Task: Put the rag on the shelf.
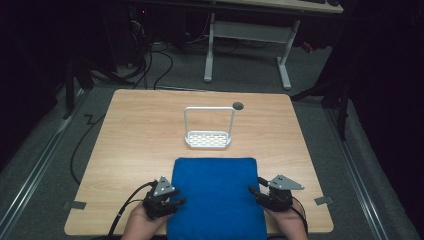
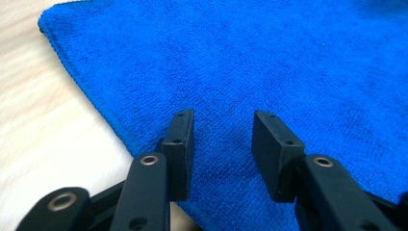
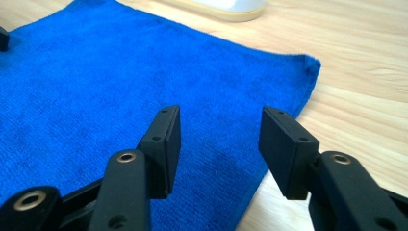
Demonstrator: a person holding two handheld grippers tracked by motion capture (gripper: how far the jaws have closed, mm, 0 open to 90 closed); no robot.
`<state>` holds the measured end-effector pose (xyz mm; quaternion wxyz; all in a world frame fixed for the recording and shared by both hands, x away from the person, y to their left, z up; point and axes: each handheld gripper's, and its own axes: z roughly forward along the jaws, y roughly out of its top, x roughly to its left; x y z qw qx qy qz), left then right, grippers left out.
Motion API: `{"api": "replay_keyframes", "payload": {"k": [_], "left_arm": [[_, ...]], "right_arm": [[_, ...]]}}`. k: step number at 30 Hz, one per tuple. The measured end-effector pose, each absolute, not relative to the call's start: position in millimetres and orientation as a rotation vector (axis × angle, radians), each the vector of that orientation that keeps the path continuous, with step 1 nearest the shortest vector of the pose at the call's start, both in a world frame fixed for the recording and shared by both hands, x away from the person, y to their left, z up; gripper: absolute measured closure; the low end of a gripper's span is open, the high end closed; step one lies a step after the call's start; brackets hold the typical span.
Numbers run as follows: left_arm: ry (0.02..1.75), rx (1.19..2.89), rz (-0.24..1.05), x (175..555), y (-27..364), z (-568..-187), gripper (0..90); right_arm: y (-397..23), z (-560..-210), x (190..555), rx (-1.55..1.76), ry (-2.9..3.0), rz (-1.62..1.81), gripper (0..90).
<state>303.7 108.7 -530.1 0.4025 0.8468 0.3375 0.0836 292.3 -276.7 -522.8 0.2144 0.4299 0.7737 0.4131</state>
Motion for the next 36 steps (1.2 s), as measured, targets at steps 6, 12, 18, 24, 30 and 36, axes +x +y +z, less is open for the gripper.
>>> {"api": "replay_keyframes", "payload": {"k": [6, 12, 18, 24, 30, 36], "left_arm": [[0.897, 2.122, 0.197, 290, 131, -530, 60.4], [0.926, 2.114, 0.199, 288, 139, -528, 55.7], [1.004, 2.039, 0.29, 320, 154, -525, 51.8], [1.082, 2.01, 0.343, 363, 153, -525, 52.9], [1.147, 1.983, 0.305, 389, 145, -532, 59.5], [1.142, 1.966, 0.313, 387, 143, -535, 70.7]], "right_arm": [[-254, -522, 298, 1.139, 2.216, 1.136, 59.2], [-237, -529, 301, 1.109, 2.328, 1.053, 66.0], [-234, -531, 292, 1.069, 2.355, 1.035, 67.0], [-232, -530, 283, 1.035, 2.379, 1.032, 66.6], [-234, -531, 283, 1.05, 2.384, 1.056, 62.1], [-238, -527, 286, 1.09, 2.336, 1.088, 54.9]]}}
